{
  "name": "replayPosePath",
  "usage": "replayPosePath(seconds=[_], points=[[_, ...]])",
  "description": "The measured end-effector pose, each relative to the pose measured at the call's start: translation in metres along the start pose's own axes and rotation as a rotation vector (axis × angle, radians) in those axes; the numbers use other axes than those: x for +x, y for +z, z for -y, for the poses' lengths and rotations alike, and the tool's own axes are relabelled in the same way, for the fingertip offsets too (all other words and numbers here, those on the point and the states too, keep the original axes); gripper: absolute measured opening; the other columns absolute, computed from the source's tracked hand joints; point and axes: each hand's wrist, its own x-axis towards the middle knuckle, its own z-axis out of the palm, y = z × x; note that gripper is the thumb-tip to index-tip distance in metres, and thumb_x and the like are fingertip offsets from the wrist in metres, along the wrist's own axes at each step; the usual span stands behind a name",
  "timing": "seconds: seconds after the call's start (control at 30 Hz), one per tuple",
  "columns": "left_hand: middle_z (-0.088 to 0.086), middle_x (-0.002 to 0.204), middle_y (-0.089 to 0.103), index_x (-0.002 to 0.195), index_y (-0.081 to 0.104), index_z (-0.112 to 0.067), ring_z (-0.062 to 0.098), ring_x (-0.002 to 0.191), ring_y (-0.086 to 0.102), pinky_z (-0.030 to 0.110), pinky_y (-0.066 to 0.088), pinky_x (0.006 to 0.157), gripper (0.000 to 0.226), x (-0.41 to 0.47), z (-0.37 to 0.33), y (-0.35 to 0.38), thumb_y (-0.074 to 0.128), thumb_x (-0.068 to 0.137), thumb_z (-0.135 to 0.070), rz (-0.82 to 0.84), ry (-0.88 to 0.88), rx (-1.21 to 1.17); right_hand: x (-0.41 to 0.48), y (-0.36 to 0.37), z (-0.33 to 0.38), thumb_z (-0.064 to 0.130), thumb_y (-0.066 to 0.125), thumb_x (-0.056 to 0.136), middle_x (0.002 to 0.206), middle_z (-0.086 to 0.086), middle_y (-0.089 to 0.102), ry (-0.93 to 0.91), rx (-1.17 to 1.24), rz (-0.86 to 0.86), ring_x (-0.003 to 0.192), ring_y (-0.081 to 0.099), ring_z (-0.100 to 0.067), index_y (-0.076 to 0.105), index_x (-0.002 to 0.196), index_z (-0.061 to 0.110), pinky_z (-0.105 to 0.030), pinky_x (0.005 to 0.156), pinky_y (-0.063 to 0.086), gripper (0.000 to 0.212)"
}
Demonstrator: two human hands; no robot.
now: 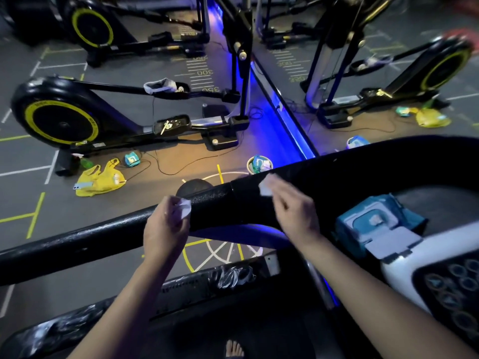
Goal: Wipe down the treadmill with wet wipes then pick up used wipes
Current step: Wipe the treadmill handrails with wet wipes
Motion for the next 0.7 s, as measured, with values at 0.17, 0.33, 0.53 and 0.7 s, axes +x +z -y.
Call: replayPosePath(seconds=[0.17,0.33,0.53,0.7], points=[[0.005,0.097,0.072,0.105,0.063,-0.014,0.030,0.087,0.066,0.045,0.054,0.072,0.022,0.004,-0.026,0.011,0.070,0.086,-0.005,0.030,0.004,-0.090,0.013,0.002,-0.042,-0.002,0.052,0.094,0.131,-0.012,0.068,0.175,-0.323,-0.050,0.119,0.066,-0.028,0.073,0.118,0.007,-0.035,0.100,0.051,0.033],[0.003,0.095,0.072,0.103,0.062,-0.017,0.031,0.087,0.066,0.048,0.055,0.074,0.024,0.012,-0.040,0.016,0.072,0.085,-0.005,0.063,0.040,-0.128,-0.041,0.037,-0.001,-0.001,0.049,0.088,0.113,-0.006,0.072,-0.190,-0.039,0.496,0.104,0.069,-0.023,0.073,0.109,0.016,-0.039,0.088,0.060,0.036],[0.006,0.098,0.073,0.106,0.064,-0.014,0.031,0.090,0.067,0.045,0.055,0.075,0.024,0.022,-0.035,0.012,0.074,0.085,-0.005,0.041,0.040,-0.102,-0.005,-0.006,-0.021,-0.012,0.053,0.089,0.126,-0.010,0.070,0.036,0.017,0.057,0.119,0.065,-0.016,0.072,0.118,0.002,-0.025,0.109,0.045,0.037],[-0.002,0.095,0.071,0.103,0.064,-0.019,0.028,0.090,0.067,0.043,0.055,0.074,0.024,0.020,-0.052,0.017,0.074,0.087,-0.004,0.090,0.080,-0.151,0.039,-0.073,-0.092,-0.002,0.051,0.094,0.120,-0.012,0.073,0.341,-0.234,-0.478,0.114,0.069,-0.023,0.075,0.112,0.002,-0.035,0.101,0.051,0.030]])
